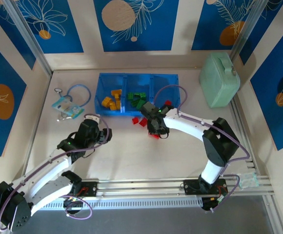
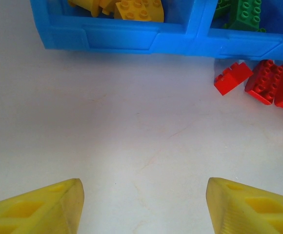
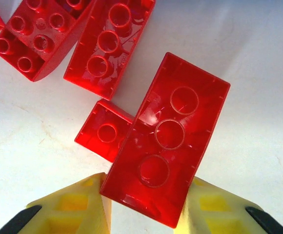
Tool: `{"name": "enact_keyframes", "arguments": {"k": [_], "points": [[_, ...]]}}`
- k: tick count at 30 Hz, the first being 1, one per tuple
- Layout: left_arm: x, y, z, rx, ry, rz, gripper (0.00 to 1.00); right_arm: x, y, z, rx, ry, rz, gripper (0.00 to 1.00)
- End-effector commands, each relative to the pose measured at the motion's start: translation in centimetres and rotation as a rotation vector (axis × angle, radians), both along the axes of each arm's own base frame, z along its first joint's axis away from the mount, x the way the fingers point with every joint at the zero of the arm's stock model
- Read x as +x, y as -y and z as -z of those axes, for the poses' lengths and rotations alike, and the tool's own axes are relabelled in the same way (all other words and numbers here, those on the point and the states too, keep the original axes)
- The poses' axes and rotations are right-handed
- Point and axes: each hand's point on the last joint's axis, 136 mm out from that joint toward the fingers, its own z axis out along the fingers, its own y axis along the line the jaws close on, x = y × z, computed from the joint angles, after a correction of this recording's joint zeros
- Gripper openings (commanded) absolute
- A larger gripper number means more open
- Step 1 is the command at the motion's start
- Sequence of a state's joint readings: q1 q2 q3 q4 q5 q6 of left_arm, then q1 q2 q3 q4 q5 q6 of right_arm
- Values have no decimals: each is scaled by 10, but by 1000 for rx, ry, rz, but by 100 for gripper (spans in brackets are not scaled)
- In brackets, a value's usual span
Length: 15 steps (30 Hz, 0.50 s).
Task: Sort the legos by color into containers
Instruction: Pick up the lego from the center of the table, then place the lego in the container.
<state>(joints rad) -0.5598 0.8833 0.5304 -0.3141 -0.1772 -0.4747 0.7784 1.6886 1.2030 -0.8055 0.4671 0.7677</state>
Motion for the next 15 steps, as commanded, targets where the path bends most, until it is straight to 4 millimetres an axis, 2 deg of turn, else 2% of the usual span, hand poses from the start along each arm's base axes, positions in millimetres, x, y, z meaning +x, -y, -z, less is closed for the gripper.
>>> {"name": "enact_keyframes", "arguments": {"k": [1,4,8,11,15], "points": [[-1,2,0,-23,7,-5,67,-7,14,-13,-29,24,24,26],[-3,3,2,-27,3,0,66,0,15,-33,-17,77,11,26],[-7,7,7,-49,-2,15,66,25,19,-59,17,132,-1,27],[-12,12,10,-68,-6,26,66,47,24,-71,59,149,-4,27],[-18,17,13,-90,-1,41,66,80,33,-78,109,158,5,27]]}}
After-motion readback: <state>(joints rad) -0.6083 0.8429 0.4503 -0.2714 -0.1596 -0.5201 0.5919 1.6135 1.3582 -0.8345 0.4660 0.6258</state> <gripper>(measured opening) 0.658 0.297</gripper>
